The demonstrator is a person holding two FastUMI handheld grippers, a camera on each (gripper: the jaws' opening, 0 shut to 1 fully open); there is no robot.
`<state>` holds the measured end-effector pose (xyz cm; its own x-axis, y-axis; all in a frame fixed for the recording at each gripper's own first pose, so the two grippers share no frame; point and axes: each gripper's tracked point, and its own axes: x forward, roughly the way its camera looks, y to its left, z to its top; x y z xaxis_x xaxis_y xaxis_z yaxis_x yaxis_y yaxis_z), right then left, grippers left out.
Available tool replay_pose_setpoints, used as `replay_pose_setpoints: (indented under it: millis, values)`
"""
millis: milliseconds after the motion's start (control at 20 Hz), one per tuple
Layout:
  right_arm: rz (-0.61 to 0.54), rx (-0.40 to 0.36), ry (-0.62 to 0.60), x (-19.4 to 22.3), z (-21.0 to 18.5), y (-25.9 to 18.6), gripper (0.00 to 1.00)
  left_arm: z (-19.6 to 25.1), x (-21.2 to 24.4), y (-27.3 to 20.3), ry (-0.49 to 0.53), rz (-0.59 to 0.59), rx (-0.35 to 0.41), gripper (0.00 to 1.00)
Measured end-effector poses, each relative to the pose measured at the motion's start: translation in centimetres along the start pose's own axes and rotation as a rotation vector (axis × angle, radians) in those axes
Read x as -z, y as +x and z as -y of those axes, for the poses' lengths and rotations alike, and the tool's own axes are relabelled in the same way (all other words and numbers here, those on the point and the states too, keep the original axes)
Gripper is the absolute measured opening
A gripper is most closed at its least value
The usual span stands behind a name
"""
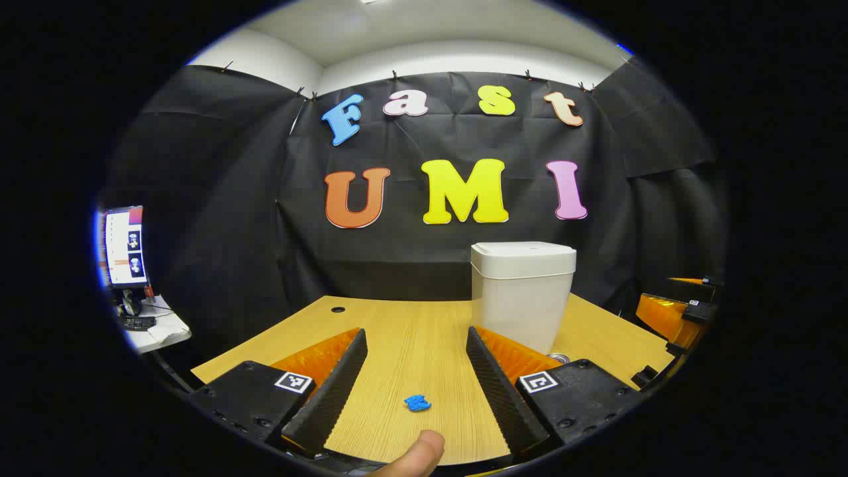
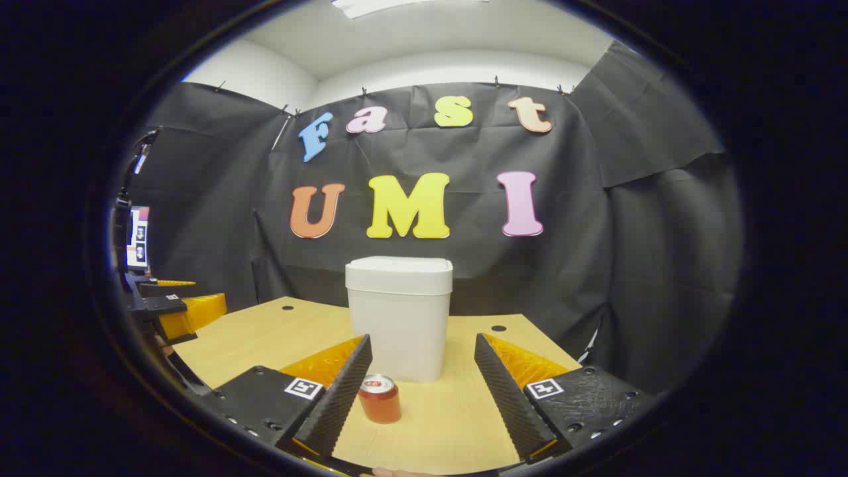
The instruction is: Press the lid of the desktop garbage bin to open it, pick up the crumpled paper on the desktop and throw it into the bin, then pick up the pop can on the desktop and drop it into the bin, and finally close the garbage bin lid.
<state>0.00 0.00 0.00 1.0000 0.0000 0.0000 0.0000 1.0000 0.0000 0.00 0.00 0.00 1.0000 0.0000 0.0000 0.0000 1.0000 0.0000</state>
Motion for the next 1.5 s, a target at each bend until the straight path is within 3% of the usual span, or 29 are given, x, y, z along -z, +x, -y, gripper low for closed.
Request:
replay_pose_setpoints:
  millis: [200, 500, 1500]
  values:
    - [-0.030, -0.035, 0.016, 0.9, -0.7, 0.3, 0.95, 1.3, -0.1, -0.4, 0.001, -0.002, 0.044, 0.97]
    - [-0.052, -0.061, 0.017, 1.3, -1.3, 0.5, 0.95, 0.3, -0.3, -0.4, 0.001, 0.004, 0.013, 0.97]
    - [-0.023, -0.025, -0.029, -0.8, -1.8, 2.8, 0.96, -1.5, -0.6, -0.4, -0.013, 0.009, -0.028, 0.97]
